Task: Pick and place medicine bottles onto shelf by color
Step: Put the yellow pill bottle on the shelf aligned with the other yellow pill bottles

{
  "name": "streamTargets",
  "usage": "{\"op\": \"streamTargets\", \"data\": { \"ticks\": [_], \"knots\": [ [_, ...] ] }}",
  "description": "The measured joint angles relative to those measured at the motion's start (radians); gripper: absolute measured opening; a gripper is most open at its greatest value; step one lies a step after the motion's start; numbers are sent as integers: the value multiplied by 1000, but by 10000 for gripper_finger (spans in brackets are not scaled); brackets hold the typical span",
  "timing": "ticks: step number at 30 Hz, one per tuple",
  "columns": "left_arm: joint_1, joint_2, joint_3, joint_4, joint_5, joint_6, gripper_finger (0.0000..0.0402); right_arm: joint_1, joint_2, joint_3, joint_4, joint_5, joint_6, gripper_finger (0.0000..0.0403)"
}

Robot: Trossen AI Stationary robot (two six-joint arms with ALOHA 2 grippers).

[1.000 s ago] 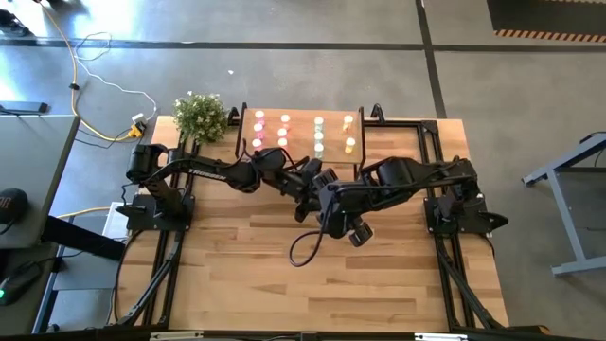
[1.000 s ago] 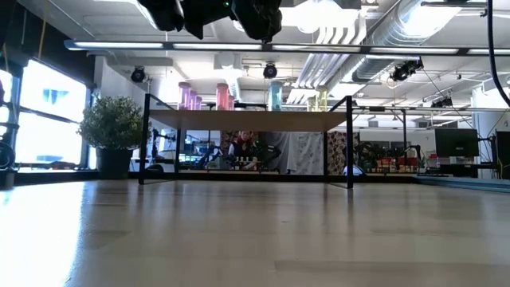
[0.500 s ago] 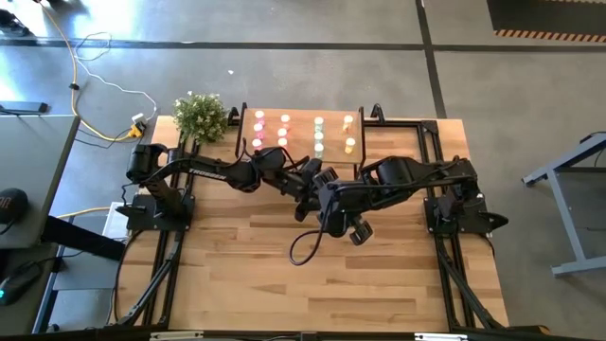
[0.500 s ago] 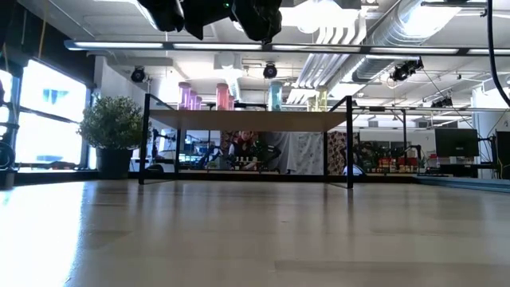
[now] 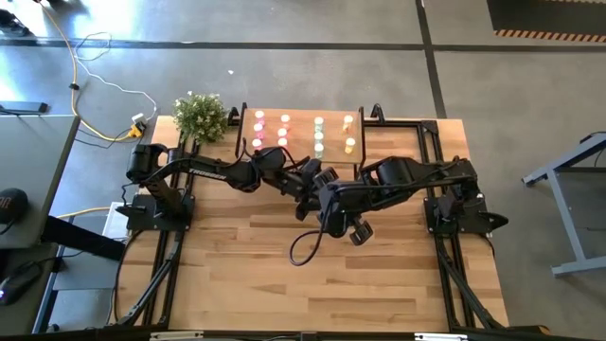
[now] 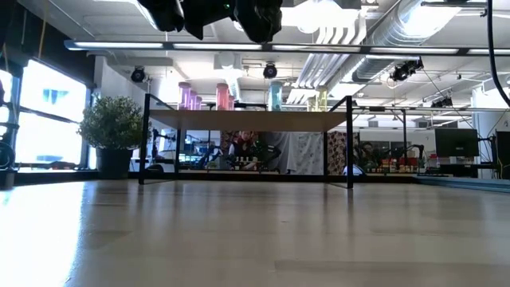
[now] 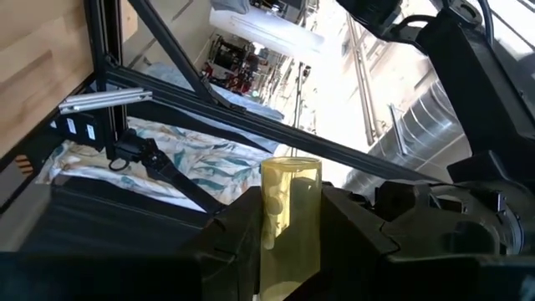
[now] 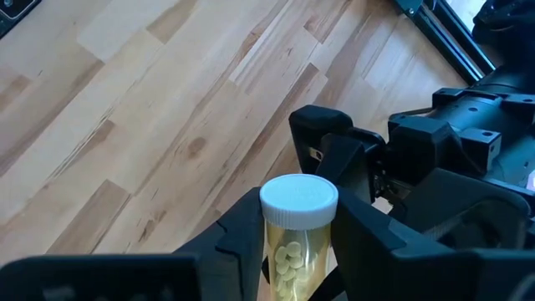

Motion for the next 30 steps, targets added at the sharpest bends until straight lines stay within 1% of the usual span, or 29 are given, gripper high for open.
{"op": "streamTargets", "data": {
  "ticks": [9, 12, 15, 21, 24, 27, 30],
  "knots": [
    [-1, 0, 0, 0, -1, 117, 103, 0, 0, 0, 0, 0, 25, 108],
    [-1, 0, 0, 0, -2, 137, 112, 0, 0, 0, 1, -1, 35, 108],
    [-1, 0, 0, -2, -2, 148, 131, 0, 0, 0, 0, -7, 46, 108],
    [0, 0, 0, -8, -2, 191, 184, 1, -1, 0, 0, -8, 59, 108],
    [8, 0, 0, -24, 1, 239, 209, 0, -1, 0, -2, -26, 83, 108],
    [21, 0, 0, -28, 1, 322, 223, 6, -4, 0, -3, -30, 103, 108],
    [40, 0, 0, -27, -3, 390, 227, 12, -13, 0, -3, -36, 136, 108]
  ]
}}
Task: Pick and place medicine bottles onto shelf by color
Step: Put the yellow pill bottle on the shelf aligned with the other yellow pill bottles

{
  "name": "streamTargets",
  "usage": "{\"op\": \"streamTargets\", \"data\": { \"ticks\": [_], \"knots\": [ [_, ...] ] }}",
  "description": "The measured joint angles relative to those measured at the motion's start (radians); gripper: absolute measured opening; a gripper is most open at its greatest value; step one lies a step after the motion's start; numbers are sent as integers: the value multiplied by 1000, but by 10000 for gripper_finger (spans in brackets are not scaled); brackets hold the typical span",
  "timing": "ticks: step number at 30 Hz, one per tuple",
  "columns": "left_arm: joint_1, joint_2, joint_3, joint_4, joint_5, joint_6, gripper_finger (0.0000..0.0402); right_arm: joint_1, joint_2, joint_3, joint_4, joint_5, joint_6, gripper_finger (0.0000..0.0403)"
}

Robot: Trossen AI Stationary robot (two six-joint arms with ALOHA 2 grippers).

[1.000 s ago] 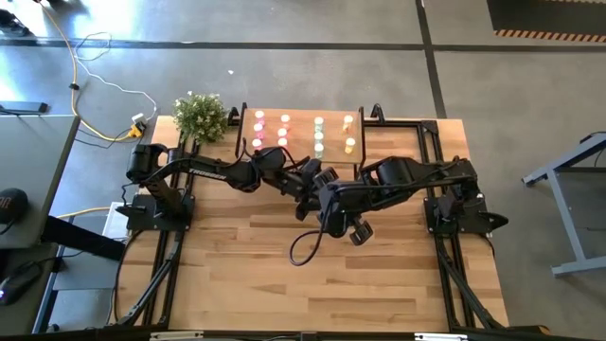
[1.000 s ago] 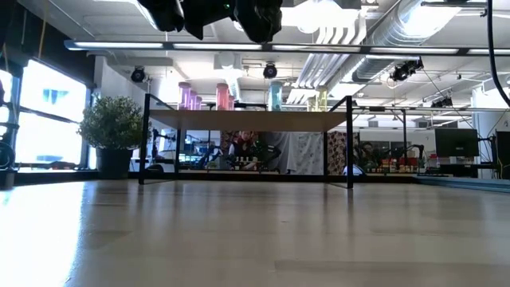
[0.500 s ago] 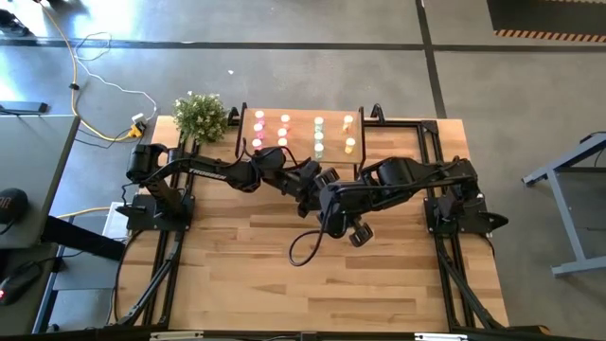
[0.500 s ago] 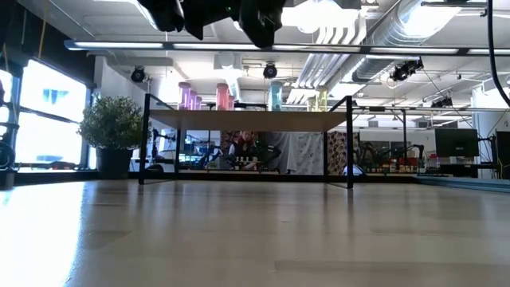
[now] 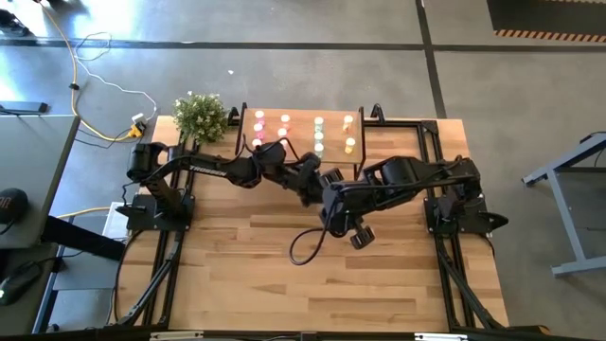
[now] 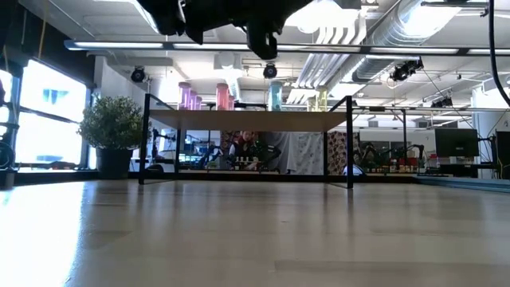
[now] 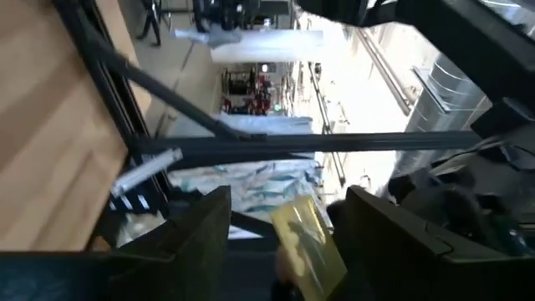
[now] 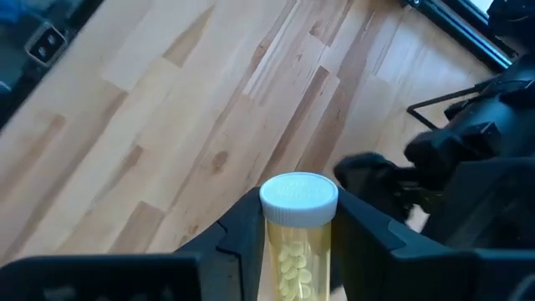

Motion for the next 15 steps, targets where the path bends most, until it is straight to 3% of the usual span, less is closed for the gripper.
{"op": "streamTargets", "data": {
  "ticks": [9, 15],
  "knots": [
    [53, 0, 0, 10, -2, 154, 227, 3, -72, 0, 65, 6, 172, 108],
    [59, 0, 0, 69, -3, 275, 227, 3, -155, 0, 165, 92, 279, 108]
  ]
}}
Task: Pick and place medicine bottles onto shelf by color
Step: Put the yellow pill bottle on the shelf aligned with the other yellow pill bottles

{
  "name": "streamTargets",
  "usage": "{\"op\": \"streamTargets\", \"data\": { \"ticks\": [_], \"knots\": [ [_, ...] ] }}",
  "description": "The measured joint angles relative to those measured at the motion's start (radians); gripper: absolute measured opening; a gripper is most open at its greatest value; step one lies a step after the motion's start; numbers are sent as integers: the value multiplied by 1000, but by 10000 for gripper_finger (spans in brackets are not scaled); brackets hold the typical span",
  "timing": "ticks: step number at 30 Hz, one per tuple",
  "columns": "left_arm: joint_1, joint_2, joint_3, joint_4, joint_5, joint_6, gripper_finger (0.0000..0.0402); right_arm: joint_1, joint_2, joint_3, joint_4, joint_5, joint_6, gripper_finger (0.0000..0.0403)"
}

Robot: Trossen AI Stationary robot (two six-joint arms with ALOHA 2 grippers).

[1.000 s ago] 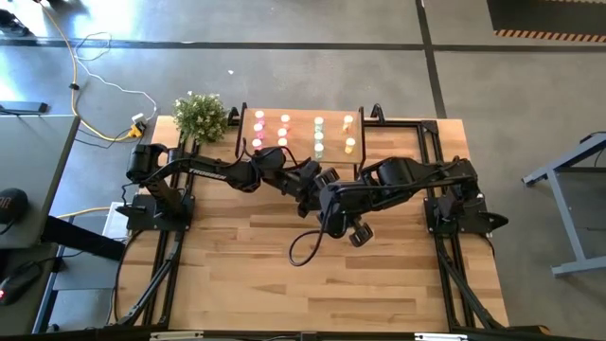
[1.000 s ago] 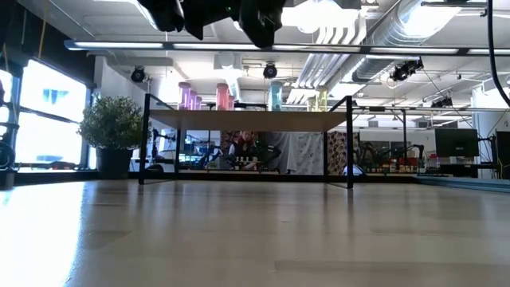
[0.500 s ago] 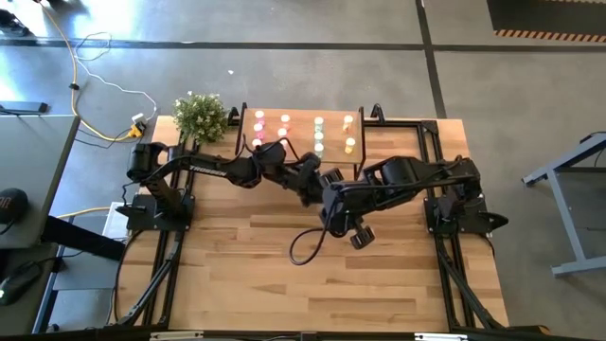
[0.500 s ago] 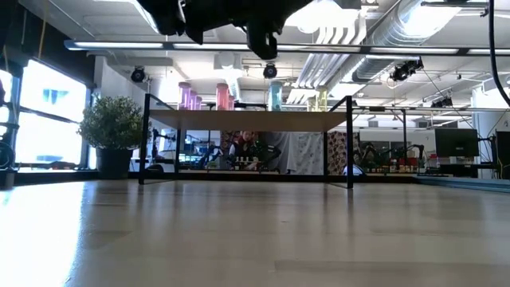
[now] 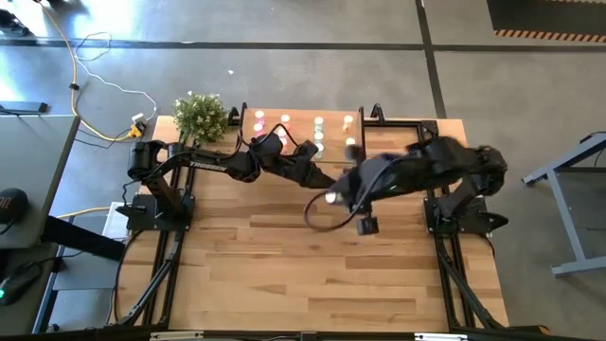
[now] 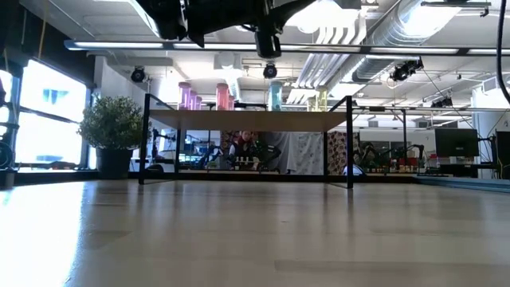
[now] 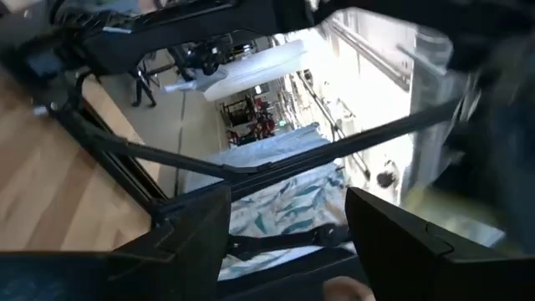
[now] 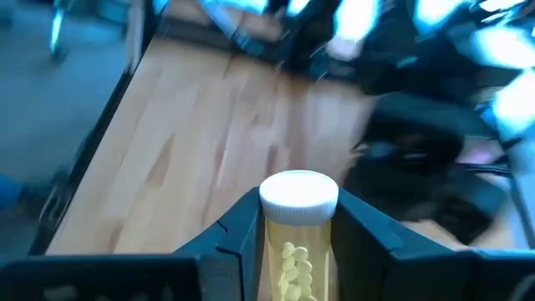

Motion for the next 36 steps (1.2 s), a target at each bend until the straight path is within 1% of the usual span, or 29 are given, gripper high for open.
{"op": "streamTargets", "data": {
  "ticks": [7, 10, 13, 16, 21, 24, 27, 30, 33, 36],
  "knots": [
    [0, 0, 0, 0, -14, 187, 227, 18, -113, 0, 124, 191, 25, 108],
    [-3, 0, 0, 0, -32, 229, 227, 31, -161, 0, 160, 258, 24, 108],
    [-3, 0, 0, -1, -39, 255, 227, 52, -206, 0, 159, 347, 23, 108],
    [-5, -17, 0, -3, -54, 291, 227, 75, -242, 1, 154, 465, 24, 108],
    [-17, -70, 0, -2, -78, 402, 227, 85, -270, 1, 98, 565, 55, 108],
    [-23, -114, 0, -17, -99, 479, 227, 85, -286, -29, 61, 635, 92, 108],
    [-36, -157, 0, -39, -111, 546, 227, 86, -332, -118, 59, 703, 136, 108],
    [-46, -197, 0, -87, -113, 602, 227, 86, -412, -261, 108, 750, 194, 108],
    [-61, -236, 0, -171, -147, 688, 227, 86, -503, -445, 243, 778, 216, 108],
    [-83, -281, 0, -291, -231, 807, 227, 86, -596, -631, 412, 783, 214, 108]
  ]
}}
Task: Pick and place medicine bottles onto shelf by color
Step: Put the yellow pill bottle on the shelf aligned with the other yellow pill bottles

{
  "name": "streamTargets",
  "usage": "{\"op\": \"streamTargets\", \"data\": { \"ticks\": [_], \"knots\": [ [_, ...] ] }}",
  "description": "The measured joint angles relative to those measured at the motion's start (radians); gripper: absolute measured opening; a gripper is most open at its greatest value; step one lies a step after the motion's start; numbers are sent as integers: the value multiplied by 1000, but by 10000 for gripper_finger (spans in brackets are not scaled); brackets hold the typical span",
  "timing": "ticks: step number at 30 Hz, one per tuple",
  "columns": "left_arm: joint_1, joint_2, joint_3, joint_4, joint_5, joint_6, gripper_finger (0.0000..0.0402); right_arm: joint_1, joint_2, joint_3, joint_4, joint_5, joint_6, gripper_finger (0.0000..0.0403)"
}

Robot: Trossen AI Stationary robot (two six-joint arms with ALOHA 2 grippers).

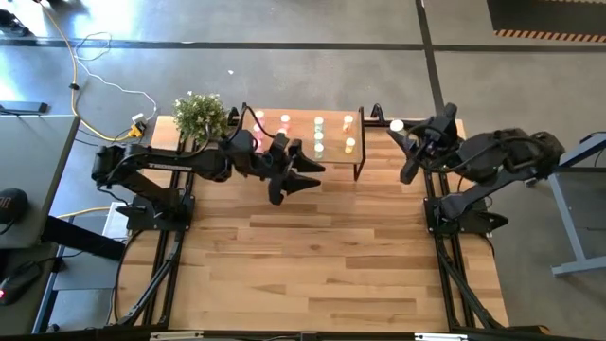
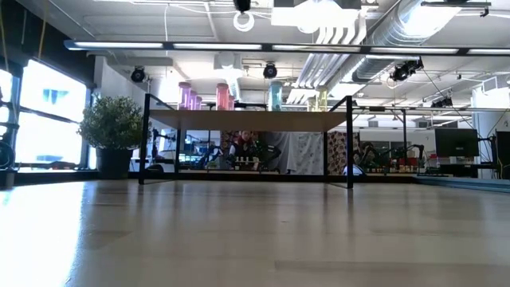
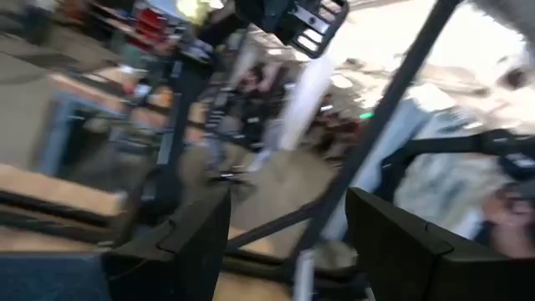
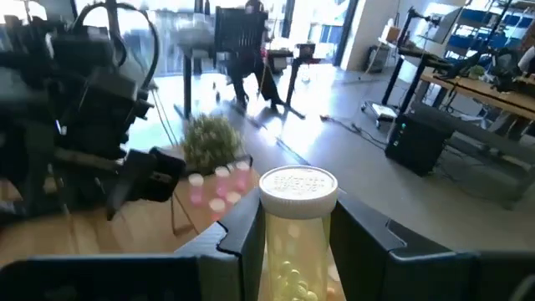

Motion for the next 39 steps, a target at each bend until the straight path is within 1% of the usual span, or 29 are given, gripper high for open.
{"op": "streamTargets", "data": {
  "ticks": [4, 8, 10, 17, 19, 21, 23, 26, 29, 31, 36, 39],
  "knots": [
    [-31, -61, 0, -150, -132, 109, 227, -1, -108, -234, 248, 21, -8, 108],
    [-76, -119, 0, -246, -275, 216, 227, -1, -184, -438, 489, 43, -14, 108],
    [-107, -143, 0, -264, -357, 285, 227, -1, -210, -528, 607, 45, -28, 108],
    [-235, -208, 0, -332, -682, 495, 227, -1, -221, -788, 1085, 71, -135, 108],
    [-271, -217, 0, -351, -759, 538, 227, -2, -214, -850, 1196, 71, -146, 108],
    [-303, -218, 0, -381, -811, 555, 227, -2, -204, -901, 1278, 67, -147, 108],
    [-326, -225, 0, -433, -817, 541, 227, -2, -183, -942, 1360, 59, -147, 108],
    [-335, -234, 1, -499, -775, 479, 227, -2, -129, -967, 1440, 43, -144, 108],
    [-334, -229, -1, -587, -735, 434, 227, -2, -56, -947, 1461, 44, -144, 108],
    [-333, -231, -1, -615, -724, 419, 227, -2, -7, -917, 1463, 48, -146, 108],
    [-334, -230, -52, -614, -692, 401, 227, -2, 111, -850, 1465, 157, -165, 108],
    [-333, -238, -100, -577, -675, 387, 227, -9, 170, -835, 1474, 192, -134, 108]
  ]
}}
